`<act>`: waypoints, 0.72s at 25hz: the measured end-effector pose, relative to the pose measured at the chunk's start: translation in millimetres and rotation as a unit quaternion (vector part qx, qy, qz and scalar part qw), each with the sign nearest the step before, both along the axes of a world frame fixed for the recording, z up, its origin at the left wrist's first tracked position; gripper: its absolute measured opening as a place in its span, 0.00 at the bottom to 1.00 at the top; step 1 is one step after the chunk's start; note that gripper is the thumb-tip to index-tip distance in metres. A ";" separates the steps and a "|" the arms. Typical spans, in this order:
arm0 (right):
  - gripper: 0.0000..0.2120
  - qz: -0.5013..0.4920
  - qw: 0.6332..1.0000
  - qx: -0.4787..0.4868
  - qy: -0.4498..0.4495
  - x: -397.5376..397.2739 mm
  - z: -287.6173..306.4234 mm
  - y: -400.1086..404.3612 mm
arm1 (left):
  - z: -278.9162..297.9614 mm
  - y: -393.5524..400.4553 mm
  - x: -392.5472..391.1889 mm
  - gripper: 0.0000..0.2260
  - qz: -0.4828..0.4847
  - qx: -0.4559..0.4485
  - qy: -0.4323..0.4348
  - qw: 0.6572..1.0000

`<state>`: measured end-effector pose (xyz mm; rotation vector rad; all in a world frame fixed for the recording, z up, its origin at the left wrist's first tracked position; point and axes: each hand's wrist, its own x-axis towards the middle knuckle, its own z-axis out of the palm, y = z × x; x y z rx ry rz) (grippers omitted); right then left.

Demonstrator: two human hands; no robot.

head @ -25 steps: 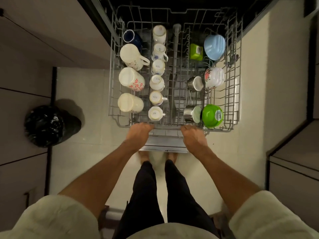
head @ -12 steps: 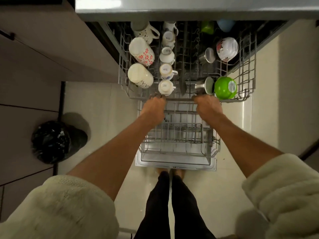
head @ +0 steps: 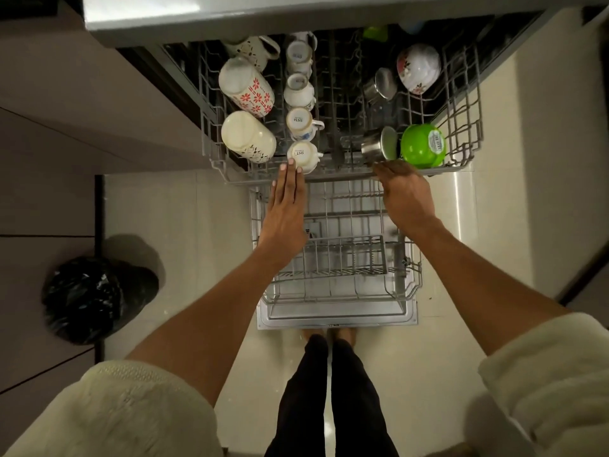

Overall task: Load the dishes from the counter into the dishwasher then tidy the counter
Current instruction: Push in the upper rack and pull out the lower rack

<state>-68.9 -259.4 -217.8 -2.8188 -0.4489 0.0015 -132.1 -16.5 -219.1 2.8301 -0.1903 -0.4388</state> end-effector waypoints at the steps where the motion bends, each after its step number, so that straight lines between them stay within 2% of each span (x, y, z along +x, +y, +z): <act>1: 0.28 0.018 1.000 -0.004 0.001 4.1 -2.7 -5.3 | -3.3 2.2 -1.7 0.53 -0.004 -0.009 -0.010 1.000; 7: 0.27 0.088 0.995 -0.045 -0.016 31.0 -2.1 -13.2 | -7.0 3.8 17.6 0.54 -0.010 -0.019 -0.016 1.000; 10: 0.26 0.066 0.996 -0.059 0.011 71.8 0.8 -3.4 | -7.4 9.3 59.5 0.54 -0.021 0.005 -0.027 0.999; 14: 0.25 0.041 0.998 -0.031 0.034 120.3 -0.4 8.4 | -6.6 29.0 118.7 0.52 -0.040 0.000 -0.038 0.998; 18: 0.27 0.020 0.999 -0.003 -0.032 124.8 -14.6 17.7 | -11.4 42.5 135.9 0.51 -0.056 -0.040 -0.052 0.996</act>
